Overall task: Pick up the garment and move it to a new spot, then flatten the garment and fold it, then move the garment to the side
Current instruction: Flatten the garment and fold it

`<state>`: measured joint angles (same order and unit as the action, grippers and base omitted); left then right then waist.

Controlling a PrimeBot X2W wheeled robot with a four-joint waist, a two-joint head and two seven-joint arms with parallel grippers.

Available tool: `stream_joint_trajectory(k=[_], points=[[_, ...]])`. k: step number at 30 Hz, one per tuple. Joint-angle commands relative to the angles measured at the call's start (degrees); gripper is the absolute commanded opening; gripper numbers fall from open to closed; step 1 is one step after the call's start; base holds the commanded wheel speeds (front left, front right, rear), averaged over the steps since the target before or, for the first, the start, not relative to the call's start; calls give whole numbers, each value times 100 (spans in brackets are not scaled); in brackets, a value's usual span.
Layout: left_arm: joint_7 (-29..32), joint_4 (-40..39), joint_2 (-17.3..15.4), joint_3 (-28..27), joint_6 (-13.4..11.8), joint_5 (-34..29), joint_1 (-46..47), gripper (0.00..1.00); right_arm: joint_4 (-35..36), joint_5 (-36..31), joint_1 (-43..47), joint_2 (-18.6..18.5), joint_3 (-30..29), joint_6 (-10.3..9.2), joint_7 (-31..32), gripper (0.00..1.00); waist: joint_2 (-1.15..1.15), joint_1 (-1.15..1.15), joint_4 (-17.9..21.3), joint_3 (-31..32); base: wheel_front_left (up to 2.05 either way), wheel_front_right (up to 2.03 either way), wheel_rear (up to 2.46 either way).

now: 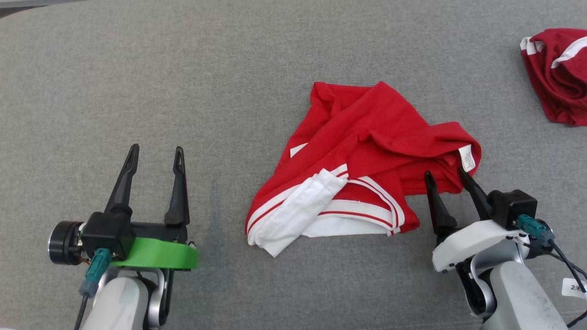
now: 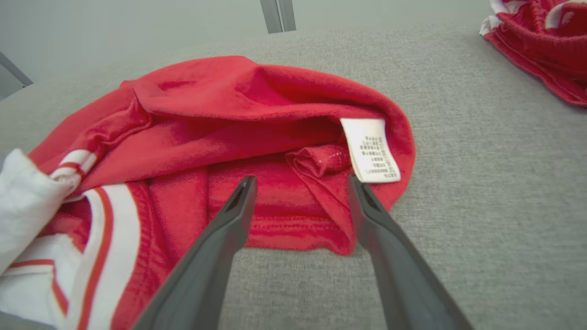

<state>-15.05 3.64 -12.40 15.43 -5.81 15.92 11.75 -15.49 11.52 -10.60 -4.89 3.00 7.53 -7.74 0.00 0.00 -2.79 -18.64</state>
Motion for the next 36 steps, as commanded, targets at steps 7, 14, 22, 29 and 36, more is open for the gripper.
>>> stream_joint_trajectory(k=[7,14,22,29,36], points=[[-14,13,43,-34,58,-88,104,100,-395,60,-414,-12,-168,-8,-390,0,0,0,-36,-71,0,0,0],[-14,-9,48,-138,49,-99,-27,100,53,248,-8,-71,-296,-8,-562,0,0,0,69,18,0,0,0],[-14,-40,3,-194,60,-133,-83,100,919,107,380,-198,-572,-9,-512,0,0,0,210,67,0,0,0],[-14,-53,-12,-216,54,-151,-173,100,1755,-137,614,-237,-604,-9,-328,0,0,0,252,212,0,0,0],[-15,-44,-23,-202,14,-156,-369,100,2250,-318,902,-132,-539,-9,25,100,0,0,265,489,0,0,0]])
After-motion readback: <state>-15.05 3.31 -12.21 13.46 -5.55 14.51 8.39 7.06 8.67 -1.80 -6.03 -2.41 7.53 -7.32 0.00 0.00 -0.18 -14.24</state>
